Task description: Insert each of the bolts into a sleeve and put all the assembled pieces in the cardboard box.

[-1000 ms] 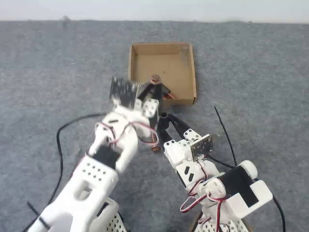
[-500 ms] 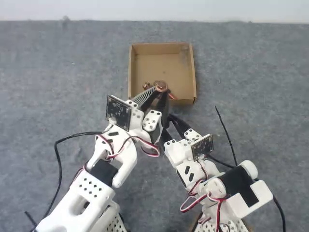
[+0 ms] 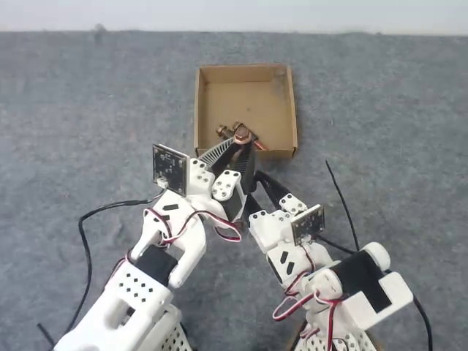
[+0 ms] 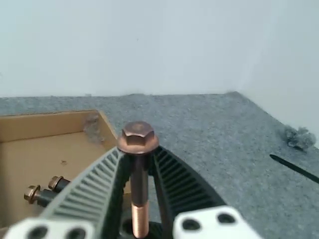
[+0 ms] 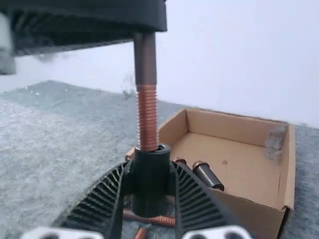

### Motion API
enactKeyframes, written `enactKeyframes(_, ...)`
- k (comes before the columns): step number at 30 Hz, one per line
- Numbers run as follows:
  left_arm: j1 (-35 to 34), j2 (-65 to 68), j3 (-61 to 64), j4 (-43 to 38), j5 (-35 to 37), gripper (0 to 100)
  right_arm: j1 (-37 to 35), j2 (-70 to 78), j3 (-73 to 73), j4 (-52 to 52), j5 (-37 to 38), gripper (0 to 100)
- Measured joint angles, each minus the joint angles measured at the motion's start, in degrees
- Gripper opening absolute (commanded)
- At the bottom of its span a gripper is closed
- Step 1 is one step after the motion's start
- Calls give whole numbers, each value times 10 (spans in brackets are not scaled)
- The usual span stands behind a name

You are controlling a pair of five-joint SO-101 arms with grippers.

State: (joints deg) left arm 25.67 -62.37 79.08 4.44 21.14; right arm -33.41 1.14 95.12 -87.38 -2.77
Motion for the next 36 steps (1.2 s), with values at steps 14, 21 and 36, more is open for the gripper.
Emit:
enactKeyframes(14,-1,-3,0,0,1,12,4,25,-1,-31,0,6)
enactKeyframes(21,-1,-3,1,-10,1,12,4,25,-1,-32,0,6)
enactKeyframes(36,-8,76,-16,-47,1,11,5,25,-1,-37,0,6)
